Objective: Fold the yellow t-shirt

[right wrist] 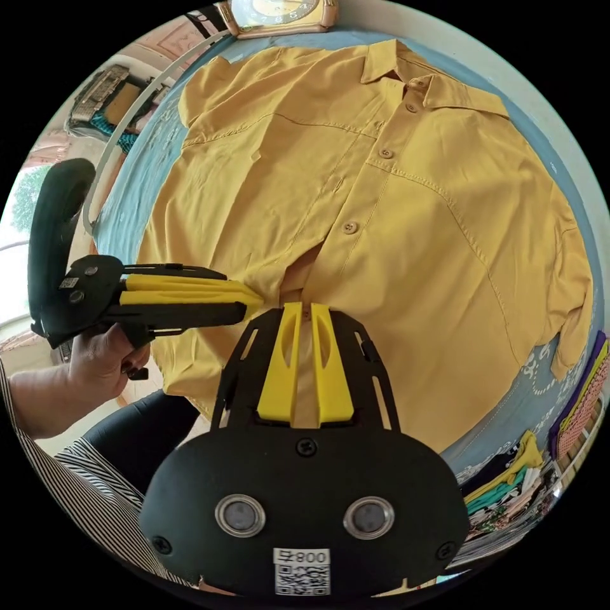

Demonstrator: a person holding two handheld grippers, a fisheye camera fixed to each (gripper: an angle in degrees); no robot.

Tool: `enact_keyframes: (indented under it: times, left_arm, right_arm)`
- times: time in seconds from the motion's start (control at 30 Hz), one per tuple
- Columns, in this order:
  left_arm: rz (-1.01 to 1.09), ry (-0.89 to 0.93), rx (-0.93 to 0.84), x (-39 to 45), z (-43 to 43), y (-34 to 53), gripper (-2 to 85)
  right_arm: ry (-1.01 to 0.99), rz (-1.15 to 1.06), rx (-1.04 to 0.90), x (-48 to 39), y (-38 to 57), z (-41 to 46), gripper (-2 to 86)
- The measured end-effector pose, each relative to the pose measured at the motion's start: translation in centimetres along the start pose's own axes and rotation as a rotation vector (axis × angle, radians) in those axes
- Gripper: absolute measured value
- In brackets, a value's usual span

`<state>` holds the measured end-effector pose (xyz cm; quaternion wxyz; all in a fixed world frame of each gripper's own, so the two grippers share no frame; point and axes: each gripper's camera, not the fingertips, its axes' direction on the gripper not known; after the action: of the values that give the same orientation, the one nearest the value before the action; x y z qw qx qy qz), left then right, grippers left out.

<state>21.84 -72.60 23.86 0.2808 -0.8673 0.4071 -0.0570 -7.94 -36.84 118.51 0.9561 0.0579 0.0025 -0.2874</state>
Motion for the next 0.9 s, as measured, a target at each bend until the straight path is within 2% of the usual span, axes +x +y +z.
enact_keyframes:
  times: [0.17, 0.37, 0.6, 0.7, 0.83, 0.9]
  left_arm:
    - [0.011, 0.012, -0.019, -1.1, 0.3, 0.1, 0.3]
    - [0.029, 0.041, -0.037, -2.8, -0.7, 0.6, 0.3]
    - [0.064, 0.095, -0.039, -4.5, -2.1, 1.2, 0.6]
    - [0.055, 0.238, 0.011, -6.0, -3.4, 2.4, 1.2]
    - [0.024, 0.654, 0.066, -9.5, -3.6, 4.6, 2.4]
    - [0.003, 0.713, 0.057, -10.7, -3.3, 5.3, 2.7]
  right_arm:
    - [0.017, -0.021, 0.016, 0.2, 0.7, -0.4, 0.7]
    - [-0.078, 0.022, 0.029, 2.3, 1.9, -1.8, 0.2]
    - [-0.375, 0.088, 0.154, 6.3, 4.8, -6.4, 0.1]
    - [-0.435, 0.086, 0.165, 7.1, 5.2, -7.5, 0.1]
    - [-0.505, 0.103, 0.167, 8.2, 5.3, -8.1, 0.1]
    - [-0.555, 0.110, 0.166, 8.9, 5.3, -8.5, 0.1]
